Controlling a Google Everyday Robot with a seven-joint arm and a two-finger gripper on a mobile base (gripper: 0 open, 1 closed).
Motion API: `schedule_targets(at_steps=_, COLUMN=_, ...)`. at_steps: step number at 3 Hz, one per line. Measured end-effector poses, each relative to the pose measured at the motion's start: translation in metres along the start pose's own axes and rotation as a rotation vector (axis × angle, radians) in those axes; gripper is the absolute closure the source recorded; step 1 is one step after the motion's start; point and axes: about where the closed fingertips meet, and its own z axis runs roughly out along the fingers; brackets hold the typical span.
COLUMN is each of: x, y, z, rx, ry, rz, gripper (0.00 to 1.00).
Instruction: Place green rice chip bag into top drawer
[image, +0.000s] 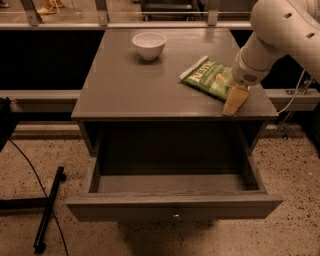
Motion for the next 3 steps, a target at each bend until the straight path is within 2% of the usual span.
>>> schedule_targets(at_steps=1, x=-0.001, y=-0.001, z=-0.004, rx=0.0, ry=0.0, rz=0.0, gripper=0.65)
schedule_targets(at_steps=2, x=-0.026, y=0.003, z=-0.012, rx=0.024, ry=-0.038, rz=-0.067, gripper=0.88)
schedule_targets(at_steps=3, x=-0.044, y=0.005, z=-0.021, rx=0.038, ry=-0.064, rz=-0.119, gripper=1.0)
